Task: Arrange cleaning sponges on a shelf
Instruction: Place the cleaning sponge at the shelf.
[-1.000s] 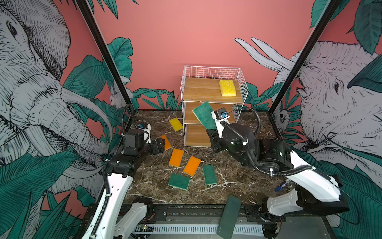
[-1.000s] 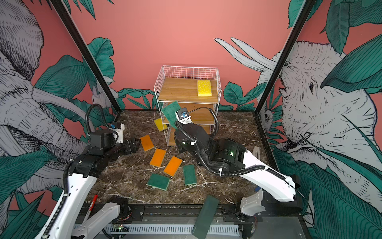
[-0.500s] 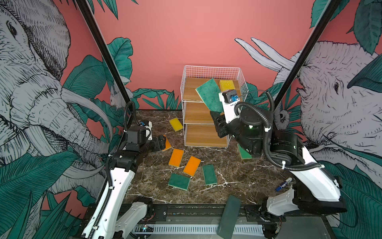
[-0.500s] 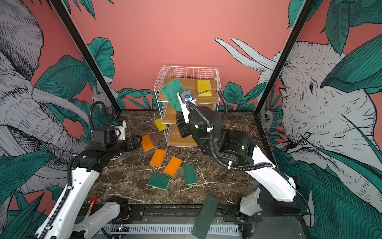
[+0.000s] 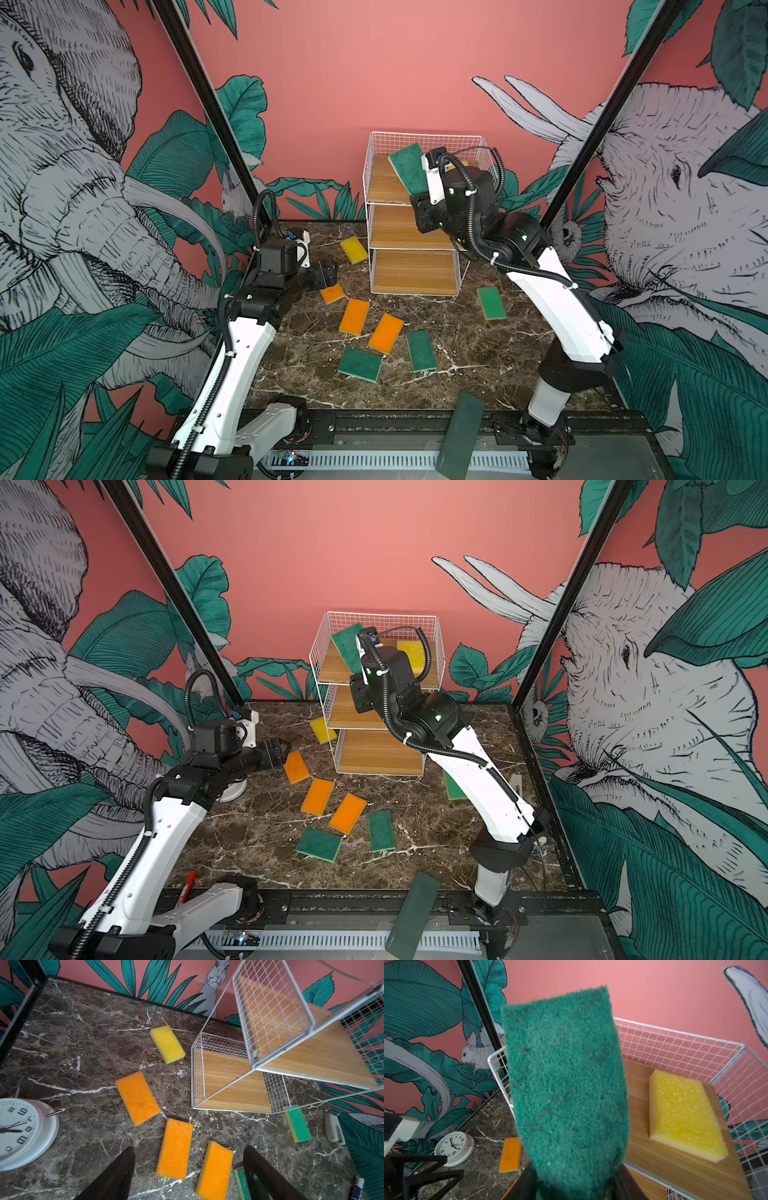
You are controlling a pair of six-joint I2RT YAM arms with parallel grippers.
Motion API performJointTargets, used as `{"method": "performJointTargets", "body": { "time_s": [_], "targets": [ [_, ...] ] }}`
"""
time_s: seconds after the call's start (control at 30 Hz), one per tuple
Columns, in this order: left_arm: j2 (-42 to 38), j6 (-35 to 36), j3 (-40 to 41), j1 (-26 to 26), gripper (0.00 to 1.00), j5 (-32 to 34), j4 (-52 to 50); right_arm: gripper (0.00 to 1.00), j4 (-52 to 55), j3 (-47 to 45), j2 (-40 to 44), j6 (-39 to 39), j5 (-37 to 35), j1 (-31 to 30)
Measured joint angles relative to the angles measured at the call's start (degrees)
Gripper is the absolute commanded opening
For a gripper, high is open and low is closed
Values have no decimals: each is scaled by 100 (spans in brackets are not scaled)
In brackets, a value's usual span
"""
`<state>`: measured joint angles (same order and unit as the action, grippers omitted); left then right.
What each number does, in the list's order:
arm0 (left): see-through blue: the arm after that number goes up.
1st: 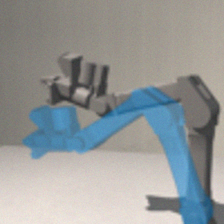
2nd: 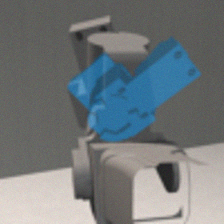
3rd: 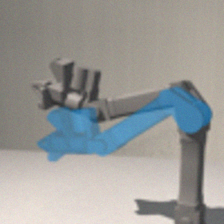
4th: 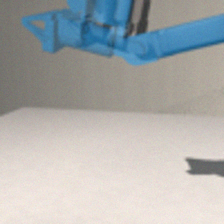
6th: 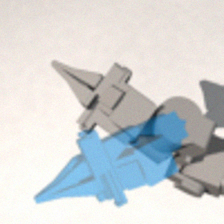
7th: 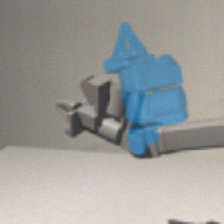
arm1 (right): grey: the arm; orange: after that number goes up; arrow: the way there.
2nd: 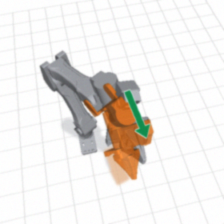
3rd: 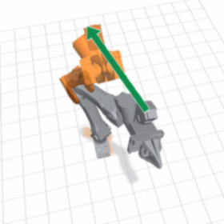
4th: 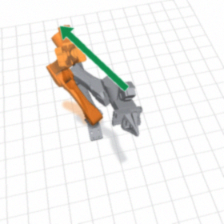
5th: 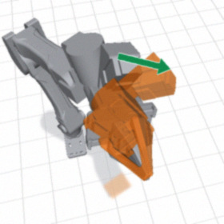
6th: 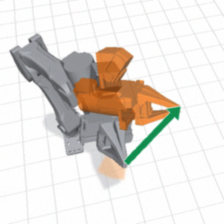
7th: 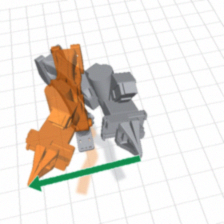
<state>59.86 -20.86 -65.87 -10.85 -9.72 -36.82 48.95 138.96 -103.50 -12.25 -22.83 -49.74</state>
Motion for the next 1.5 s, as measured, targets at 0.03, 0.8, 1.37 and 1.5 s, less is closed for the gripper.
{"method": "performJointTargets", "body": {
  "time_s": [0.03, 0.8, 1.37, 1.5],
  "targets": [
    [31, -31, 0, 0, 83, -42, 44, 47, 0, 63, -96, -79, 42, 48],
    [142, -63, -74, 0, 83, -118, 205, 47, -203, 184, -590, -1266, -227, 608],
    [127, -59, -74, 0, 84, -68, 203, 55, -317, 151, -728, -1690, -295, 640],
    [127, -59, -74, 0, 84, -68, 203, 58, -330, 151, -734, -1720, -291, 643]
  ]
}}
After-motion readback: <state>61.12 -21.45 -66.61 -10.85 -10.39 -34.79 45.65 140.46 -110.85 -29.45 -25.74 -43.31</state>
